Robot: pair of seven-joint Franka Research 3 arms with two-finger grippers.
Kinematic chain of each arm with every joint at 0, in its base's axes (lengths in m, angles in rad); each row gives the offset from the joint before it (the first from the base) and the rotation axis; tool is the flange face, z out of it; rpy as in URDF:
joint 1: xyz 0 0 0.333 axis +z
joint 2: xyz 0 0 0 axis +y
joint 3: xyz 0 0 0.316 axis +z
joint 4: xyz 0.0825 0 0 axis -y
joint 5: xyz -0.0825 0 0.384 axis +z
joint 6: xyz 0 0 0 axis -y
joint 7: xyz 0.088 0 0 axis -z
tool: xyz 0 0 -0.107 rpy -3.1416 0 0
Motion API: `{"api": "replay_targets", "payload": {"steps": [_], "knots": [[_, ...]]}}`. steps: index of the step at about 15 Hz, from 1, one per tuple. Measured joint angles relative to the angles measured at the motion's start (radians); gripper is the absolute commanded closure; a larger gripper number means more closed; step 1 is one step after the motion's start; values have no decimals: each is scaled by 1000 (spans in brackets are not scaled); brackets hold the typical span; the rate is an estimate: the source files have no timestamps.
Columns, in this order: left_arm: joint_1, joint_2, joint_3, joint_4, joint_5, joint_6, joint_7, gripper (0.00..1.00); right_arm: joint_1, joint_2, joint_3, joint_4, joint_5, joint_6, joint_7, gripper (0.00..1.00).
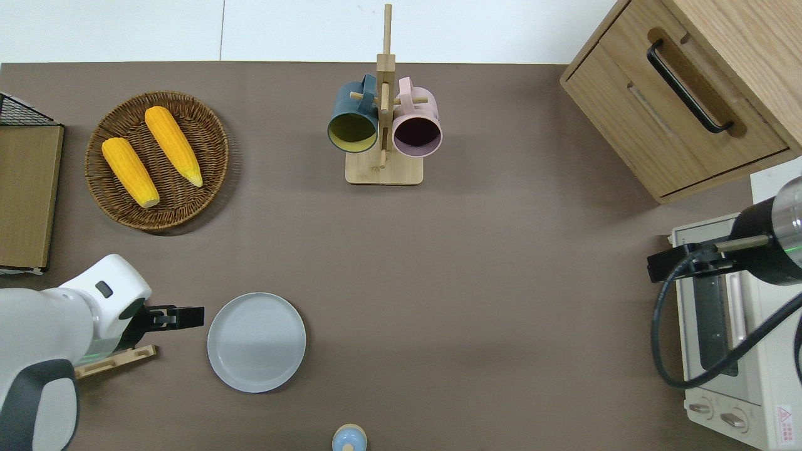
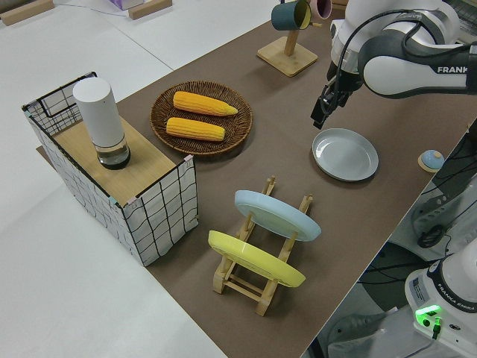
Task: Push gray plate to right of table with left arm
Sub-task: 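Move the left gripper in beside the gray plate's edge nearest the blue plate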
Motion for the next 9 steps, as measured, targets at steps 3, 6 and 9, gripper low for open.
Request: {"api": "replay_targets", "payload": {"steps": [3, 6, 9], "knots": [[0, -6, -18, -94, 2, 112, -22, 5, 0, 0, 0, 0, 0, 0, 0, 17], [0, -6, -19, -153, 32, 167, -32, 5, 0, 0, 0, 0, 0, 0, 0, 17], [0, -6, -20, -194, 59, 216, -50, 5, 0, 0, 0, 0, 0, 0, 0, 17]]}}
